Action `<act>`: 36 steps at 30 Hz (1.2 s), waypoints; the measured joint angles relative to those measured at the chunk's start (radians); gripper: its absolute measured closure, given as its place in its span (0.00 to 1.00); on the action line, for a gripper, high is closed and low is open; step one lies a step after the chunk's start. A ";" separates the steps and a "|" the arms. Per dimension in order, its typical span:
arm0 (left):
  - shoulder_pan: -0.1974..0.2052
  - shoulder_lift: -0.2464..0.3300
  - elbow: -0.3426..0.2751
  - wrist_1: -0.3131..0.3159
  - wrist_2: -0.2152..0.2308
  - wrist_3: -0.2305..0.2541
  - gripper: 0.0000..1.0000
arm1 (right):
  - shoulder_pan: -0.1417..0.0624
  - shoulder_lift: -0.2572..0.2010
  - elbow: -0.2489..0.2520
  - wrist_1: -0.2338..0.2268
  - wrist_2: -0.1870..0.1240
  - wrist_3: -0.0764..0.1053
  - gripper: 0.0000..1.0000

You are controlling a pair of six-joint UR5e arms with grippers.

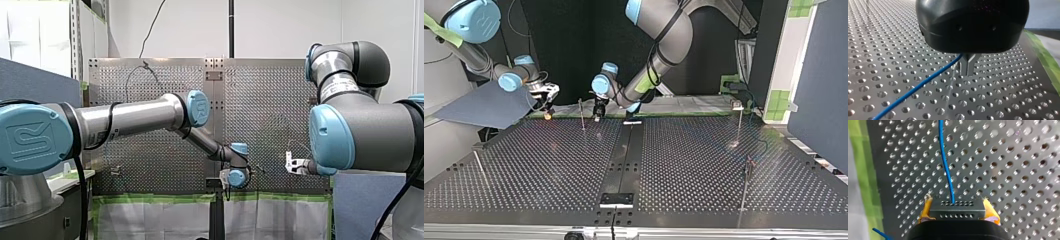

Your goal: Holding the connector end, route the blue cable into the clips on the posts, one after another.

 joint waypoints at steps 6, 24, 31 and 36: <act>-0.008 0.005 0.000 0.003 -0.027 0.033 1.00 | 0.001 0.000 -0.032 0.007 -0.034 0.009 1.00; -0.017 0.006 0.000 0.013 -0.045 0.138 0.85 | 0.000 0.024 -0.058 0.035 -0.042 -0.004 1.00; -0.018 0.006 0.000 -0.024 -0.040 0.191 0.10 | 0.000 0.041 -0.058 0.036 -0.042 -0.007 1.00; -0.026 0.006 0.000 -0.066 -0.078 0.224 0.00 | 0.000 0.042 -0.058 0.037 -0.050 -0.005 1.00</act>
